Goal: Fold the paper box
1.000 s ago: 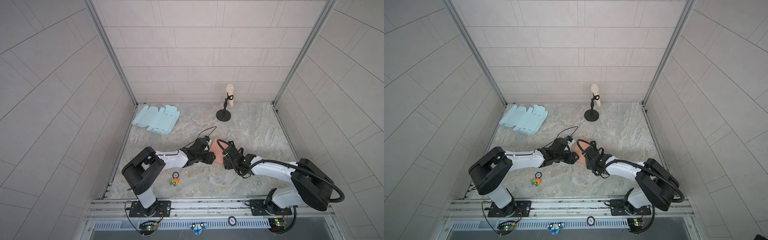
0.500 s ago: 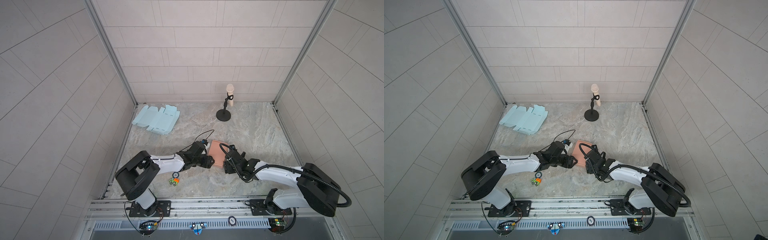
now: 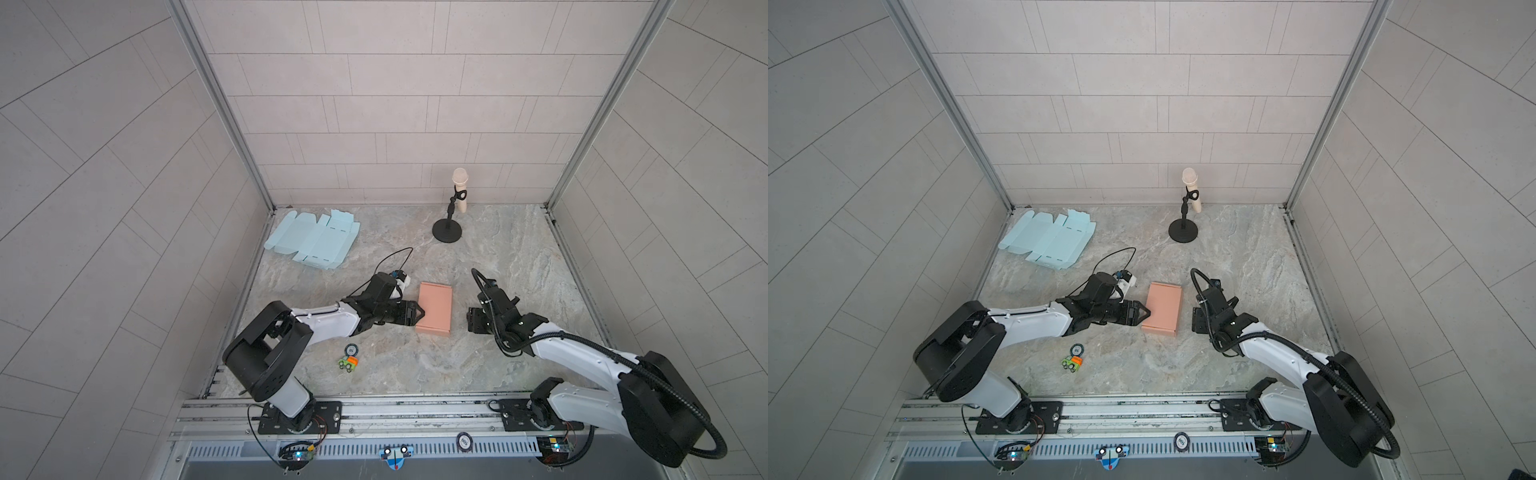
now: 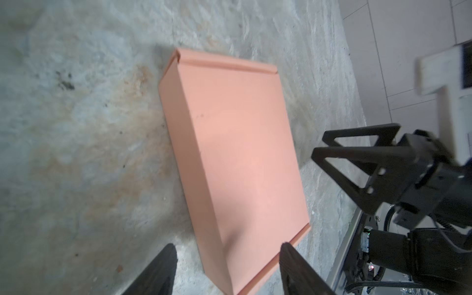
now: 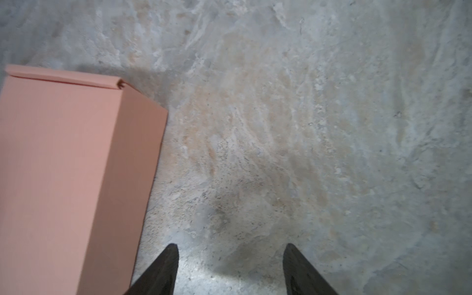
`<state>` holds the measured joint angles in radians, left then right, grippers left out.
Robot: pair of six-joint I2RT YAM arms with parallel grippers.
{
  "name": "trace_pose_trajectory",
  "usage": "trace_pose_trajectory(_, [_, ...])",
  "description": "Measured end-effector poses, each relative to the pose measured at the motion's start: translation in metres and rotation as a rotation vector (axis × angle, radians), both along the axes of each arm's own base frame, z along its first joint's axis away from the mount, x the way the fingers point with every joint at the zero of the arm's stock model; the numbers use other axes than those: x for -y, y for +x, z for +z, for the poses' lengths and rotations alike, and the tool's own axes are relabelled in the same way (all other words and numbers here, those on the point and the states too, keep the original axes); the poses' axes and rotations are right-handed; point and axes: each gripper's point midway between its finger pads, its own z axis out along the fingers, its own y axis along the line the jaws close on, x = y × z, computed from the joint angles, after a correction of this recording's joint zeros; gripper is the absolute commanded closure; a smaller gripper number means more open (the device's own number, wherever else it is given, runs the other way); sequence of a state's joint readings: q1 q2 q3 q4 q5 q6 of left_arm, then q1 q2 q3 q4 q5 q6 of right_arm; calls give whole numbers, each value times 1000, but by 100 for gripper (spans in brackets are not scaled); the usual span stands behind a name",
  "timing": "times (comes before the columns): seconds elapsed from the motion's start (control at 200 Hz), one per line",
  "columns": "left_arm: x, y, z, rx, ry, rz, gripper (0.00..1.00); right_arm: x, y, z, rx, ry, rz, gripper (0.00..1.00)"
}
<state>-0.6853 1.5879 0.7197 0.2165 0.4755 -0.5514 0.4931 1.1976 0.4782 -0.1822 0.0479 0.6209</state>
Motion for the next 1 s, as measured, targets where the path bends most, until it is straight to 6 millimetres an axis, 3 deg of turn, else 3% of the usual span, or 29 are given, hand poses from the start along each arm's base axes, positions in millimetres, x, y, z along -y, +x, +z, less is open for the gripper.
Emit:
trace_pose_trajectory(0.13, [10, 25, 15, 40, -31, 15, 32, -5, 11, -8, -33, -6, 11, 40])
trace_pose_trajectory(0.235, [11, 35, 7, 25, -36, 32, 33, -11, 25, -9, -19, 10, 10, 42])
trace_pose_trajectory(0.415, [9, 37, -11, -26, -22, 52, 33, -16, 51, -14, -3, 29, -8, 44])
trace_pose_trajectory(0.716, [20, 43, -12, -36, -71, 53, 35, -35, 85, -12, 39, 70, 1, 47])
trace_pose_trajectory(1.001, [27, 46, -16, -56, -88, 60, 36, -41, 94, -11, 63, 86, -3, 48])
